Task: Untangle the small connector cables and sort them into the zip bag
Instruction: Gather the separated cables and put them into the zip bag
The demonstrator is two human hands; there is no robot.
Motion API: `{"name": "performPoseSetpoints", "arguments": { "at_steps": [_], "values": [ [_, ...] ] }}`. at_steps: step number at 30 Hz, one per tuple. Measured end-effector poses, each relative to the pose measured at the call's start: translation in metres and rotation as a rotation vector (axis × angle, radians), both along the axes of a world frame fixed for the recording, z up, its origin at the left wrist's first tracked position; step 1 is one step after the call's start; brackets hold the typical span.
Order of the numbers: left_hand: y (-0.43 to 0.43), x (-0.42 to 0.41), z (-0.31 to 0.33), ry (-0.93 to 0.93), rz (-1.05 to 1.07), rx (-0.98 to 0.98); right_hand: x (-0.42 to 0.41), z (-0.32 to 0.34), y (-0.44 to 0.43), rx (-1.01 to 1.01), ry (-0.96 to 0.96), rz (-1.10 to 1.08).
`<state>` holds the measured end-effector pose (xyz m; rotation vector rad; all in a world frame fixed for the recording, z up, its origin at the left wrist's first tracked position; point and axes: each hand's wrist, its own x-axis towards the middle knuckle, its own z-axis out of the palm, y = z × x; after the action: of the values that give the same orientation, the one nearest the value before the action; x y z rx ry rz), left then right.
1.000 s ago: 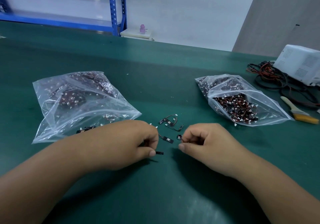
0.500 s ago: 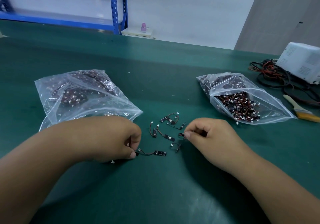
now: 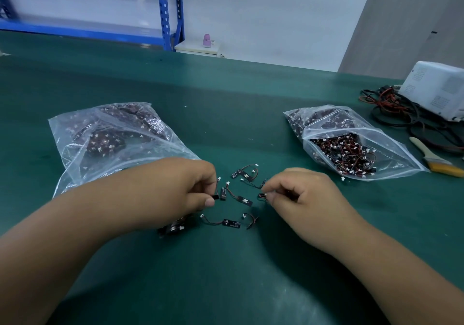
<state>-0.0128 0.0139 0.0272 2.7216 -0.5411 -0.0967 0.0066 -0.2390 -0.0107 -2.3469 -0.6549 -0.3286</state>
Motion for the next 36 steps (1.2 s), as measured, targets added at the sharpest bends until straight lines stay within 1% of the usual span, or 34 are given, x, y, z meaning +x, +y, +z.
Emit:
{"name": "performPoseSetpoints", "arguments": {
  "at_steps": [3,6,8,11,14,16,19,21,23,25,28,31,34,36],
  "values": [
    [-0.007,-0.006,0.004,-0.009,-0.055,-0.211,-0.007,0.006,0.006,0.066,-0.057,0.098],
    [-0.017,-0.011,0.002,0.002,-0.106,-0.362,-0.015,0.008,0.015,0.06,-0.053,0.228],
    [-0.024,-0.013,-0.002,0.013,-0.128,-0.397,-0.018,0.005,0.02,0.066,-0.044,0.262],
    [-0.027,-0.013,-0.007,0.027,-0.123,-0.376,-0.019,0.001,0.025,0.083,-0.007,0.263],
    [-0.024,-0.011,-0.008,0.13,-0.121,-0.373,-0.019,0.003,0.023,0.091,0.033,0.273],
    [-0.019,-0.01,-0.006,0.185,-0.13,-0.324,-0.018,0.007,0.019,0.125,0.055,0.262],
    [-0.013,-0.01,-0.002,0.23,-0.132,-0.232,-0.012,0.014,0.008,0.198,0.105,0.175],
    [-0.011,-0.01,-0.001,0.262,-0.127,-0.176,-0.006,0.017,-0.002,0.252,0.167,0.121],
    [-0.01,-0.01,0.001,0.288,-0.107,-0.119,0.001,0.017,-0.011,0.265,0.234,0.085],
    [-0.007,-0.011,0.002,0.29,-0.081,-0.02,0.006,0.015,-0.016,0.204,0.275,0.042],
    [-0.005,-0.013,0.003,0.298,-0.041,0.098,0.011,0.008,-0.018,0.009,0.256,-0.039],
    [-0.006,-0.013,0.002,0.279,-0.004,0.154,0.01,0.007,-0.019,-0.143,0.295,-0.012],
    [-0.008,-0.013,0.0,0.242,0.009,0.197,0.008,0.009,-0.018,-0.205,0.35,0.015],
    [-0.007,-0.012,-0.001,0.224,0.007,0.214,0.009,0.01,-0.018,-0.187,0.335,-0.014]
  ]
}}
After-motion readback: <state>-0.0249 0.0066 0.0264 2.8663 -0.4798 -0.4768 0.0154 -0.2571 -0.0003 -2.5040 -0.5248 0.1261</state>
